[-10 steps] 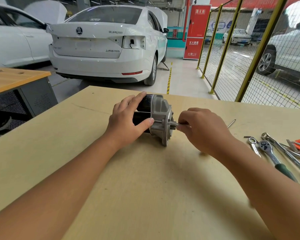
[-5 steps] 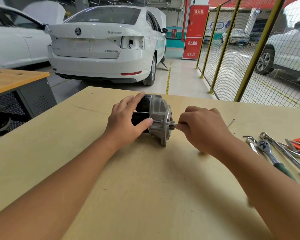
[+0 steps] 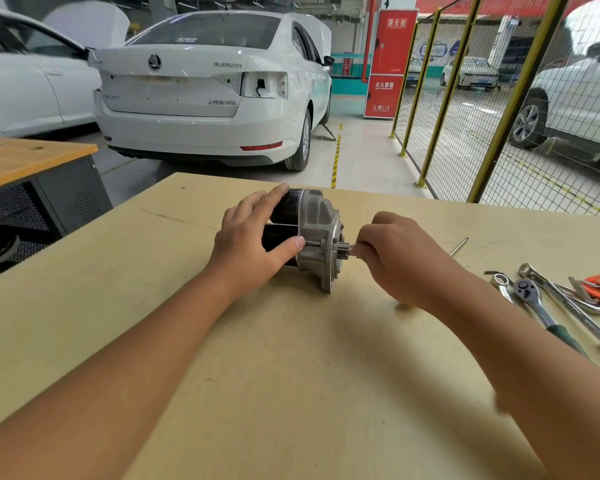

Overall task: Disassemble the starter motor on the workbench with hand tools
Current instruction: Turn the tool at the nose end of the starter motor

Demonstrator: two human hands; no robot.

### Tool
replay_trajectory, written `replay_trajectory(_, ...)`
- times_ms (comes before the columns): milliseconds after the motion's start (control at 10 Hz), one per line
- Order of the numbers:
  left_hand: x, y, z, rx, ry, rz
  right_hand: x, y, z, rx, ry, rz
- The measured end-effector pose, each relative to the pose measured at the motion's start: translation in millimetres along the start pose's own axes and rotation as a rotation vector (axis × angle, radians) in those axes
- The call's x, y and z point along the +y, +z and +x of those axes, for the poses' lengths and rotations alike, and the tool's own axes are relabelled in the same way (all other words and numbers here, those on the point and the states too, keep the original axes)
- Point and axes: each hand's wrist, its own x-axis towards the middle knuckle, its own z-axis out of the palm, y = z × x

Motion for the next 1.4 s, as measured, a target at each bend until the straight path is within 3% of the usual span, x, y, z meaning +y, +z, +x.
replay_trajectory(200, -0.5, -0.2, 0.1, -0.004, 0.001, -0.004, -2.9, -1.5, -2.5, 0.079, -0.017, -0.150)
replay_trajectory(400, -1.4, 0.8, 0.3, 0.002, 0.006, 0.009, -4.9, -1.2, -3.0, 0.026, 0.014, -0.015)
replay_trajectory(600, 0.2, -0.2, -0.1, -0.009, -0.004, 0.000, -0.7, 0.4, -1.8, 0.016, -0.031, -0.037)
replay_trajectory(900, -1.3, 0.5, 0.4, -0.006, -0.002, -0.003, -1.4, 3.4, -3.2, 0.227, 0.054, -0.244)
replay_trajectory(1100, 0.5, -0.6, 0.4, -0.007, 0.001, 0.003, -6.2, 0.5, -4.1, 0.196, 0.060, -0.215)
replay_trajectory(1400, 1.3, -0.5, 0.0, -0.009, -0.003, -0.002, -5.8, -1.4, -2.3, 0.106, 0.013, 0.039)
